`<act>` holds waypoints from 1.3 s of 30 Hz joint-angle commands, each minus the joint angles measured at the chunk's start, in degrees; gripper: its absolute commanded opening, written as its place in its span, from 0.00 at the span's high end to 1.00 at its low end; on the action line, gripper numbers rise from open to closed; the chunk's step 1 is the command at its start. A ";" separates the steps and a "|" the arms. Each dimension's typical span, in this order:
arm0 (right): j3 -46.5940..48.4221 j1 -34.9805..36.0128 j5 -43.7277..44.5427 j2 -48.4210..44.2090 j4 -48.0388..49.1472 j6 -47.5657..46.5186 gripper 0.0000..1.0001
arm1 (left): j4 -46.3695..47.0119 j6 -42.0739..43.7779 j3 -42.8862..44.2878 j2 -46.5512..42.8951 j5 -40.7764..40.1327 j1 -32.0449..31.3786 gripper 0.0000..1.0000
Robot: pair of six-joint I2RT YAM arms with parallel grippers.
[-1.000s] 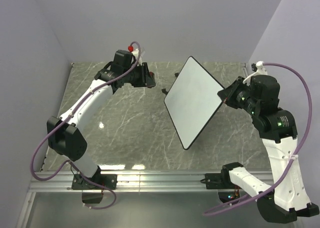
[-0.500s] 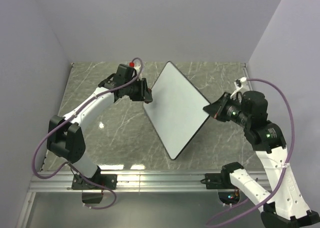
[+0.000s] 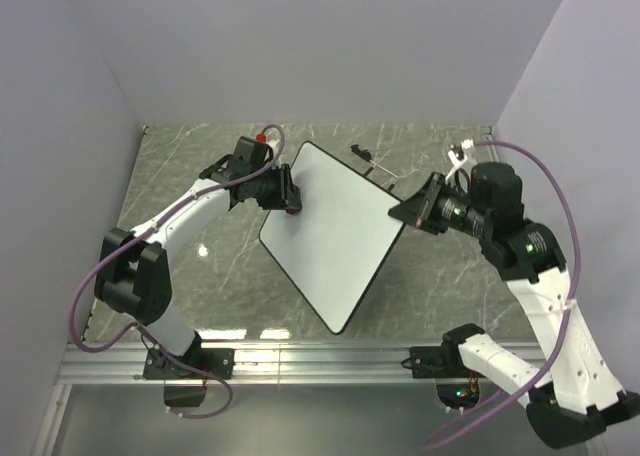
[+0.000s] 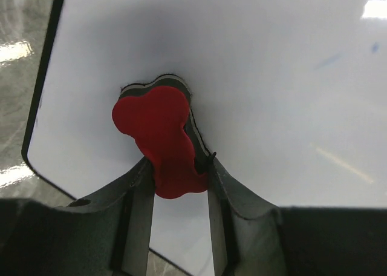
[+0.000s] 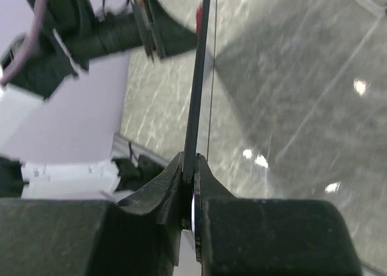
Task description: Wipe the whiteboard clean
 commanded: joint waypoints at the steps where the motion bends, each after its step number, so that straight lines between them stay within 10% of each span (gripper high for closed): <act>1: 12.52 0.87 0.89 4.09 17.59 0.35 1.00 | 0.04 -0.23 -1.12 -3.95 -3.12 -0.87 1.00; 19: 41.74 0.25 42.01 23.00 14.08 -3.34 1.00 | -10.07 -3.56 -10.95 -18.72 -24.04 0.10 1.00; 28: 38.58 0.25 54.77 19.13 12.67 -6.32 1.00 | -6.99 -6.29 -24.33 -19.34 -21.23 0.36 0.38; 30: 36.48 0.16 54.95 18.52 13.71 -6.50 1.00 | -7.69 -6.46 -22.40 -18.38 -21.84 0.45 0.04; 39: 28.20 0.34 53.02 16.41 17.41 -1.93 1.00 | -8.14 -5.85 -18.26 -16.17 -20.79 0.45 0.01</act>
